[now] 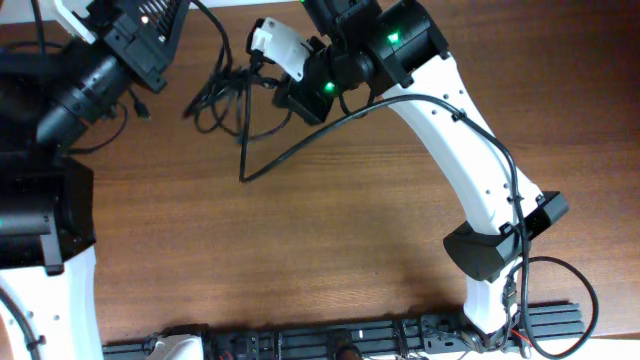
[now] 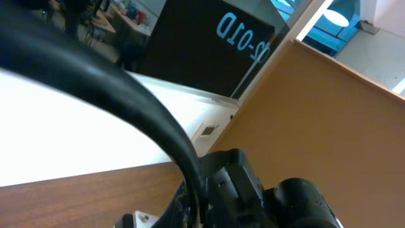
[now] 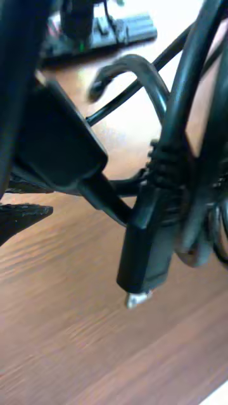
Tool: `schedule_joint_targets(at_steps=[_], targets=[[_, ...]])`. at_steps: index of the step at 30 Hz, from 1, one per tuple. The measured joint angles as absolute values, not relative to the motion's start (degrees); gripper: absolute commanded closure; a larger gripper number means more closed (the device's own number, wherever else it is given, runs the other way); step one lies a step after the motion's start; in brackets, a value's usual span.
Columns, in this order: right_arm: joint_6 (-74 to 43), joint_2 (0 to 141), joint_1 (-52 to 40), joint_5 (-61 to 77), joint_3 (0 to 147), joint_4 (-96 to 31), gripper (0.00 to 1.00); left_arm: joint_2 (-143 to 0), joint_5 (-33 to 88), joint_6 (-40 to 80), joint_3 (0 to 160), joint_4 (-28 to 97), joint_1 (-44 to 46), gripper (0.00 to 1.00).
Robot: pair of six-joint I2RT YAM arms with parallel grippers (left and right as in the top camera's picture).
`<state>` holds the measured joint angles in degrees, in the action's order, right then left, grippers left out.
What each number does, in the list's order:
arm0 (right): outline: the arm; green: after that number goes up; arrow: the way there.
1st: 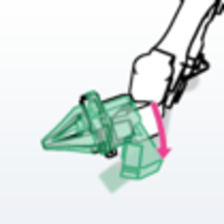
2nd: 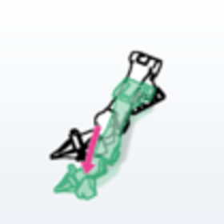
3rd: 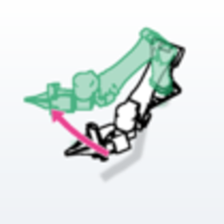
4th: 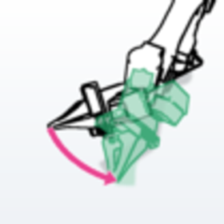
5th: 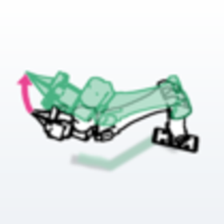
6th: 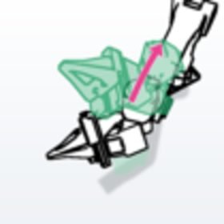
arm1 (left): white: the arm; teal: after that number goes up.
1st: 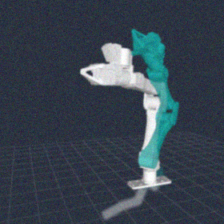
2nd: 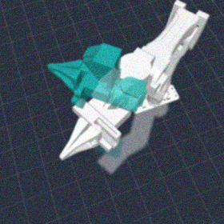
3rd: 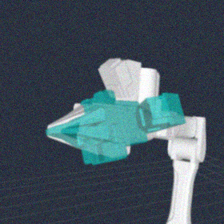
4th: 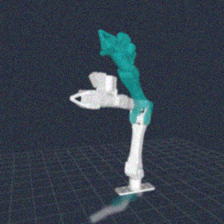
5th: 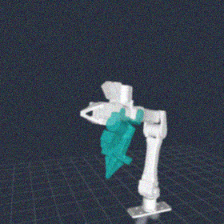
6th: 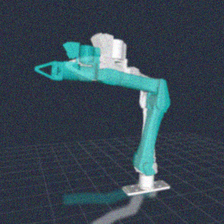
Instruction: Untangle cables
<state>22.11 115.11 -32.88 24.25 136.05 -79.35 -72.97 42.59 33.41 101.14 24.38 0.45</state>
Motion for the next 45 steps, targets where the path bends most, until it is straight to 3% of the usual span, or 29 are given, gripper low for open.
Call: schedule_joint_targets(at_steps=[11, 23, 30, 37, 45], targets=[[15.8, 115.1, -30.6, 10.4, 136.0, -82.2, 0.96, -73.0, 42.4, 33.4, 101.5, 24.9, -2.6, 1.00], [10.2, 115.1, -15.5, 9.8, 136.0, -85.4, 0.96, -71.4, 46.1, 33.4, 101.8, 27.4, -21.6, 1.00], [7.9, 115.1, -6.0, 9.0, 136.0, -86.6, 0.96, -70.8, 47.4, 33.4, 102.1, 27.1, -26.6, 1.00], [5.4, 115.1, 2.8, 7.9, 136.0, -87.6, 0.96, -70.7, 47.0, 33.4, 102.6, 26.9, -29.2, 1.00], [4.5, 115.1, 4.2, 7.5, 136.0, -86.9, 0.96, -70.7, 46.6, 33.4, 102.7, 26.7, -29.3, 1.00]])
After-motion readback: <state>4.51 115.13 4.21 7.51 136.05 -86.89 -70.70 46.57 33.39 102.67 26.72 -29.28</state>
